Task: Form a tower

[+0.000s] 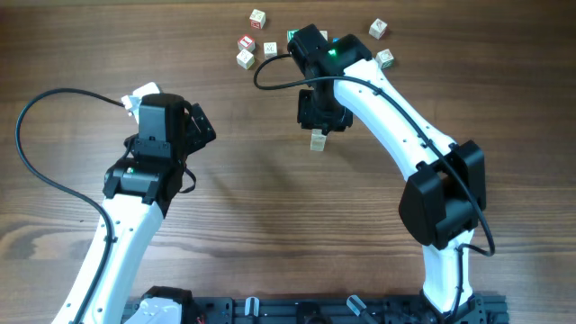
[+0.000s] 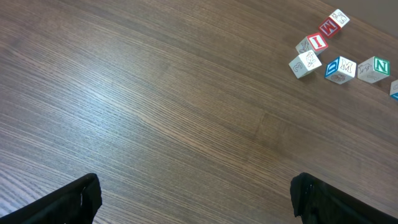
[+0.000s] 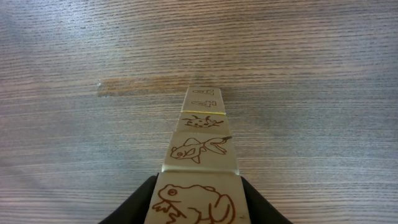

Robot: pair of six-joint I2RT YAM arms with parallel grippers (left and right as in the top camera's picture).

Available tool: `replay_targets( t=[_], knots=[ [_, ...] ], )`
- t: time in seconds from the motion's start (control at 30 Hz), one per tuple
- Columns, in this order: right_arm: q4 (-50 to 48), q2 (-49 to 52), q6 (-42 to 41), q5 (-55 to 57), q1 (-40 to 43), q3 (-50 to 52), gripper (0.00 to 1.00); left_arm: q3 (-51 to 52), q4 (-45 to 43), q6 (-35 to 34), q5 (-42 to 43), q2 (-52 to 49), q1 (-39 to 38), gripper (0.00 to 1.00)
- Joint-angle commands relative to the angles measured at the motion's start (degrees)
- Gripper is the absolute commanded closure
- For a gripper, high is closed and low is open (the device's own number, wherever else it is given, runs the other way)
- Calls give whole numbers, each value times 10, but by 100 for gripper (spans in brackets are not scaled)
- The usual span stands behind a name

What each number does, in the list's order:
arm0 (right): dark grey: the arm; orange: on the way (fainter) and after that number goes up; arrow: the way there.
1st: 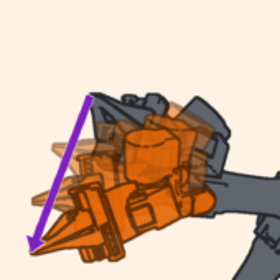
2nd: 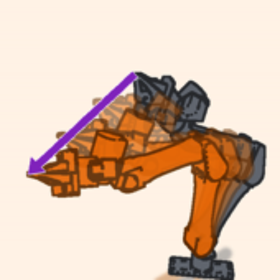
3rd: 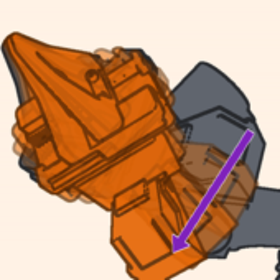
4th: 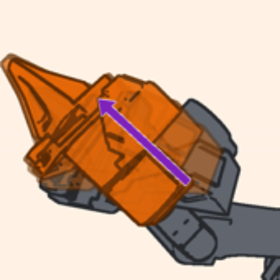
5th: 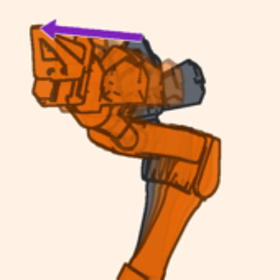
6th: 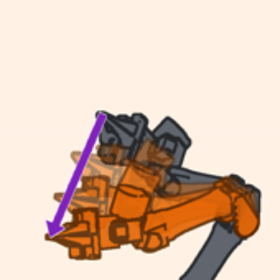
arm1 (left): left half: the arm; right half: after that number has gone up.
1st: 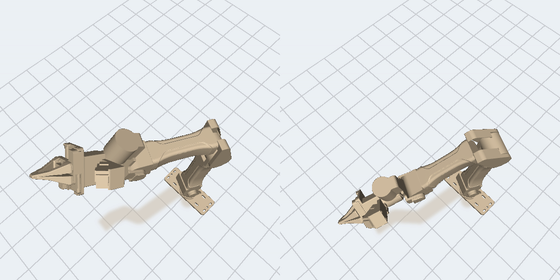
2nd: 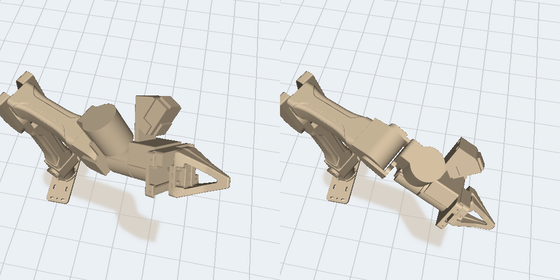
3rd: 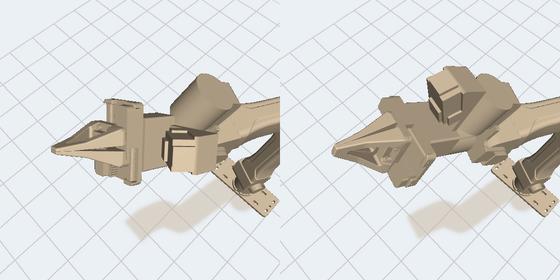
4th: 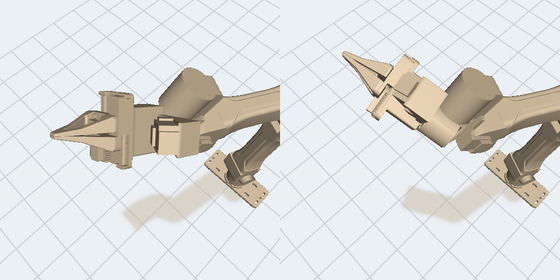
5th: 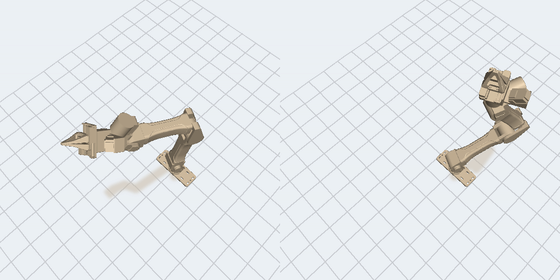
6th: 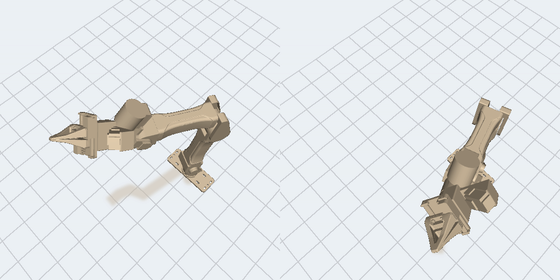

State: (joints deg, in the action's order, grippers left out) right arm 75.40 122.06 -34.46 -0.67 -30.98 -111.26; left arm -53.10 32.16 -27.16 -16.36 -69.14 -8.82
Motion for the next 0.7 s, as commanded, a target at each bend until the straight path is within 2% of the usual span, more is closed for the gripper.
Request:
replay_targets(
  t=[0.0,0.33,0.37,0.4,0.43,0.47,0.67],
  knots=[
    [1,8,-2,-7,-3,-7,56,-3,-2,-5,3,3,4,0],
    [0,8,-2,-7,-3,-7,48,-3,-2,-5,3,3,4,0],
    [1,8,-2,-7,-3,-8,37,-3,-2,-5,3,3,4,0],
    [1,8,-2,-7,-3,-9,17,-3,-2,-5,3,3,4,0],
    [1,7,-1,-7,-3,-9,6,-3,-2,-5,3,3,4,0],
    [1,7,-1,-7,-3,-9,1,-3,-2,-5,3,3,4,0],
    [1,6,0,-4,-3,-13,1,-3,-2,-5,3,3,4,0]
  ],
)
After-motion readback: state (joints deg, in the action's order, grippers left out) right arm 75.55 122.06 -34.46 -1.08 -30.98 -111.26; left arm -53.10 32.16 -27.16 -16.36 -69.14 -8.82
